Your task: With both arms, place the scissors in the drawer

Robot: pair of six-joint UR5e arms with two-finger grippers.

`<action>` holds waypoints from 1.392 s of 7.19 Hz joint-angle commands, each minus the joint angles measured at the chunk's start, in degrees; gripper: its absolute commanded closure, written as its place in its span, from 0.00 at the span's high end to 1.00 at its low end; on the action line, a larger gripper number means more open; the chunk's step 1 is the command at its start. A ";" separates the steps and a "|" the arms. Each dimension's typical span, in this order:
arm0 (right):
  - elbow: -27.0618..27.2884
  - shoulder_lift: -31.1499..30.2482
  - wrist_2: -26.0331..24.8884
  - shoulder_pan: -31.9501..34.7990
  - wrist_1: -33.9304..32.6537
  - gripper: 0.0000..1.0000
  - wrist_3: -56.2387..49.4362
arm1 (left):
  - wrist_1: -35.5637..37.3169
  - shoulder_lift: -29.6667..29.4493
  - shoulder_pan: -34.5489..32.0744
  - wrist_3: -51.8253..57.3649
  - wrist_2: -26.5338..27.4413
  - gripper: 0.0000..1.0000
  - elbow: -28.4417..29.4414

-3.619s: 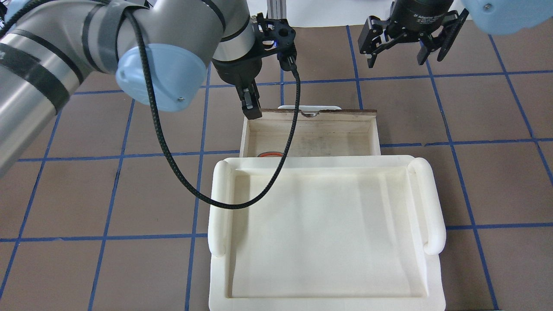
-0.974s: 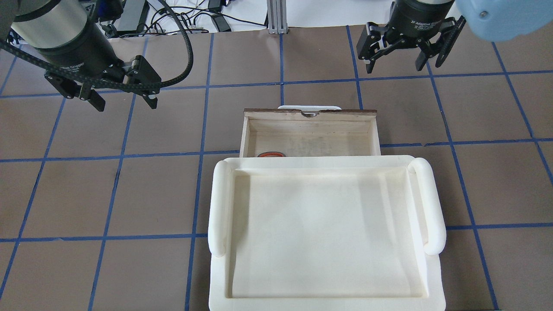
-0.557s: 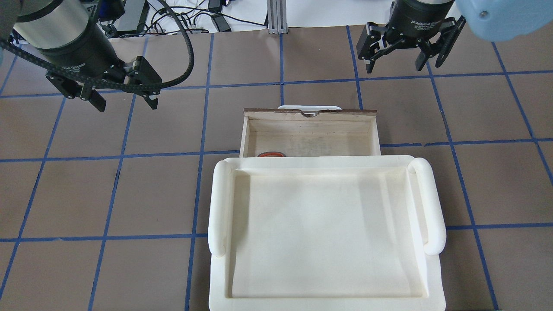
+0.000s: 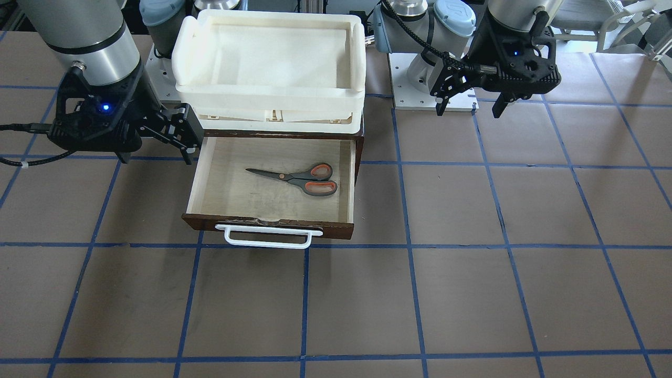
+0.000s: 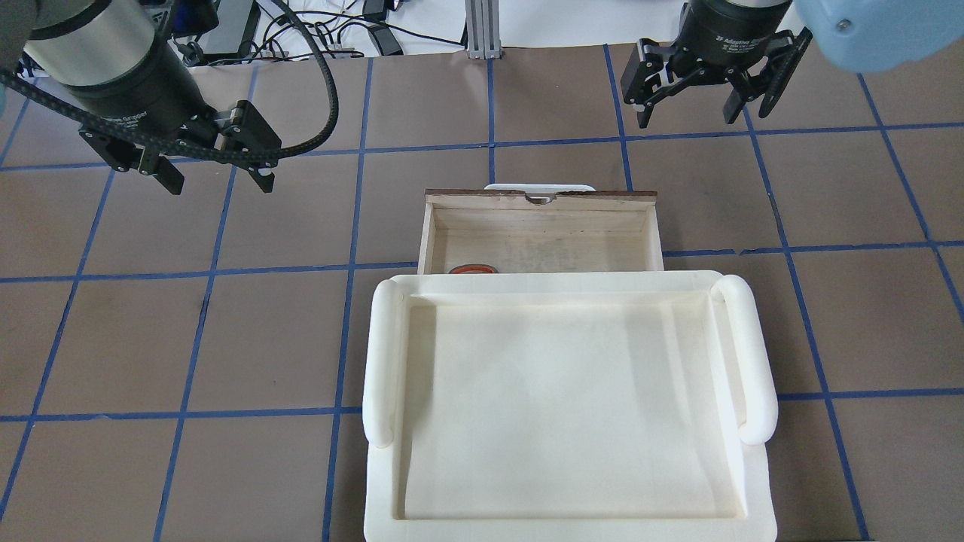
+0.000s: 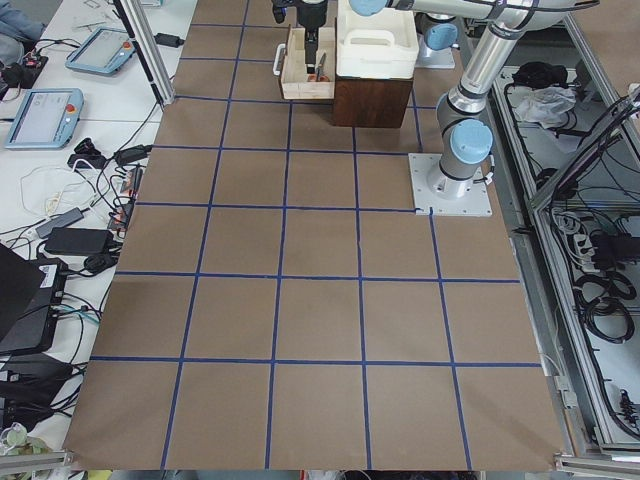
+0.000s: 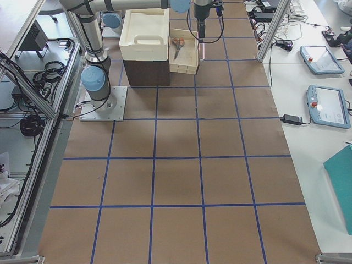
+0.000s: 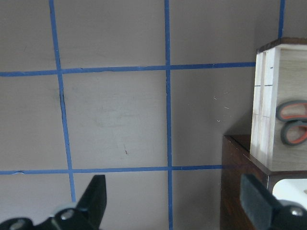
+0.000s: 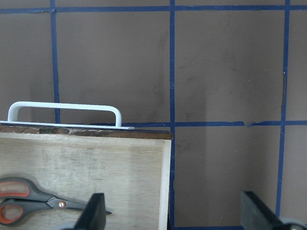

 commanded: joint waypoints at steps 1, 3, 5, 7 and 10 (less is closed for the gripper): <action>0.06 -0.18 -0.07 -0.02 1.16 1.00 0.00 | 0.19 0.24 0.16 1.98 0.17 1.00 -0.75; 0.06 -0.71 -0.33 -0.11 3.81 1.00 0.00 | 0.19 0.32 0.08 1.83 0.18 1.00 -0.75; 0.06 -0.71 -0.33 -0.11 3.90 1.00 0.00 | 0.19 0.33 0.08 1.73 0.09 1.00 -0.75; 0.06 -0.71 -0.42 -0.11 3.81 1.00 -0.09 | 0.19 0.33 0.17 2.17 0.09 1.00 -0.75; 0.06 -0.71 -0.42 -0.11 3.64 1.00 -0.26 | 0.37 0.24 -0.01 1.38 -0.09 1.00 -0.75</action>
